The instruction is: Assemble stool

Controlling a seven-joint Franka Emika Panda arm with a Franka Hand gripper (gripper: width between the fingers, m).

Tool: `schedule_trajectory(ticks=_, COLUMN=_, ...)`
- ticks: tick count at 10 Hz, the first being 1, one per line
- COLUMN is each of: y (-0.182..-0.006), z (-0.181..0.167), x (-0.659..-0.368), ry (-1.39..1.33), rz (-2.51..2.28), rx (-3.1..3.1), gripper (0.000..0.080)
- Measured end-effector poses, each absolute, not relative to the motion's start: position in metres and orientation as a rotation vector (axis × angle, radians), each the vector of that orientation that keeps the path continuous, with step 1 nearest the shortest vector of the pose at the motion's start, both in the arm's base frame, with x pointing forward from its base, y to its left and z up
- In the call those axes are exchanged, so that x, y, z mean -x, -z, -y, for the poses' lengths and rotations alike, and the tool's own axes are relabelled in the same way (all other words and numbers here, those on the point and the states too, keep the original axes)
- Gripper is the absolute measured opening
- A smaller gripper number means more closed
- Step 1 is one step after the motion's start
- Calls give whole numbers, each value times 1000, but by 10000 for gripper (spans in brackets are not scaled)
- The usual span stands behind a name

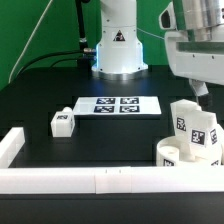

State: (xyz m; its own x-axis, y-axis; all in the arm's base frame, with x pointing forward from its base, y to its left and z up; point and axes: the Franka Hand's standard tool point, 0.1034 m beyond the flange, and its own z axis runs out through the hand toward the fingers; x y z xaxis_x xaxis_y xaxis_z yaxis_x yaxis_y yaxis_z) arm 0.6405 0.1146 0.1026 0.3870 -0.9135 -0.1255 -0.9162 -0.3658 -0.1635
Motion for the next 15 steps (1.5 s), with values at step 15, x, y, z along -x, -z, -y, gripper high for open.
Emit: schedule_trajectory(ticks=15, y=-99, z=-105, x=-642, ry=234, rz=776, rx=3042, gripper=649)
